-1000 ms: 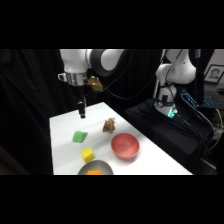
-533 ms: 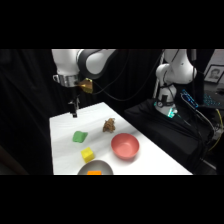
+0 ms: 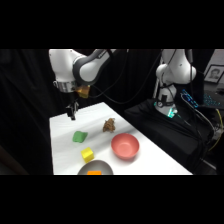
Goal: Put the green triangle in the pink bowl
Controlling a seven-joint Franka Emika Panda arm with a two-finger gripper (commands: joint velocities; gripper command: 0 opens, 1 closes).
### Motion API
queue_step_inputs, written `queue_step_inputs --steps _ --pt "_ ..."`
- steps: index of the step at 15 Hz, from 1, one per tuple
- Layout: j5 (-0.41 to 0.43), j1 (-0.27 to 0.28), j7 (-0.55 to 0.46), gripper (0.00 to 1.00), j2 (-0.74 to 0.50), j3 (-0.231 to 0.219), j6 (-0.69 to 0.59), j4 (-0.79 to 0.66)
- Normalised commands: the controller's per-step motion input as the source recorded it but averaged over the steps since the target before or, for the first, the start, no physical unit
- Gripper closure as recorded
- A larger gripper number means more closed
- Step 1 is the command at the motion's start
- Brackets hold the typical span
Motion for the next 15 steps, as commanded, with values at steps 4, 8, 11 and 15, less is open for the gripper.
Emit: queue_step_inputs --steps 4,8,11,15 --pt "0.208 -0.035 0.07 0.0 0.13 0.007 0.03 0.15" --pt "0.159 -0.027 0.08 0.0 0.13 -0.005 0.13 0.11" --pt "0.105 0.003 0.11 0.0 0.16 -0.041 0.23 0.11" --pt "0.11 0.016 0.1 0.0 0.17 -0.046 0.24 0.11"
